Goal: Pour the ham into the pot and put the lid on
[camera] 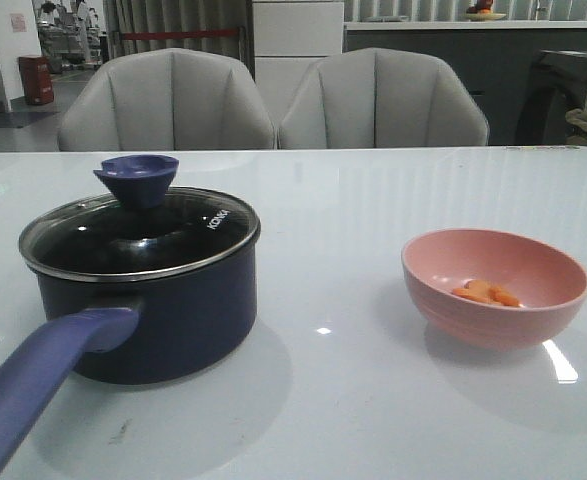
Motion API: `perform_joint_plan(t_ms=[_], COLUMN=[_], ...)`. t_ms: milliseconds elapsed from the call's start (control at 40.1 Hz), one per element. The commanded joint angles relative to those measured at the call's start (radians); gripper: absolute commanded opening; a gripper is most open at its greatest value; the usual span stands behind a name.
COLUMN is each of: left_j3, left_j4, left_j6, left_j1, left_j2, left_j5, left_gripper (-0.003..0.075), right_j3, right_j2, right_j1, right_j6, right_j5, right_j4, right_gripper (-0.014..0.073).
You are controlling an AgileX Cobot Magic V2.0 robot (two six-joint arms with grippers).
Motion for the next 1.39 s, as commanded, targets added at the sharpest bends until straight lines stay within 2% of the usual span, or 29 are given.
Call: perform_joint_plan(t_ms=[0, 822, 1046, 1270, 1370], left_j3=[0.029, 0.029, 0.029, 0.029, 0.003], left_j4=[0.000, 0.000, -0.005, 0.000, -0.005], left_j6=[0.000, 0.000, 0.000, 0.000, 0.000], left_j1=[0.000, 0.000, 0.000, 0.000, 0.000], left_j2=[-0.021, -0.021, -0.021, -0.021, -0.020], left_j5=[-0.079, -0.090, -0.242, -0.497, -0.540], left_gripper=[0.0113, 0.0113, 0.0113, 0.0113, 0.0113], right_j3=[0.011, 0.011, 0.011, 0.011, 0.011], right_j2=[-0.014, -0.014, -0.019, -0.019, -0.019], right_j1=[-0.007, -0.007, -0.007, -0.007, -0.007], right_j6=[-0.003, -0.003, -0.003, -0.003, -0.003], right_j5=[-0.076, -0.076, -0.076, -0.076, -0.076], right_j4=[-0.013, -0.013, -0.013, -0.013, -0.013], right_gripper=[0.0141, 0.0141, 0.0141, 0.0141, 0.0141])
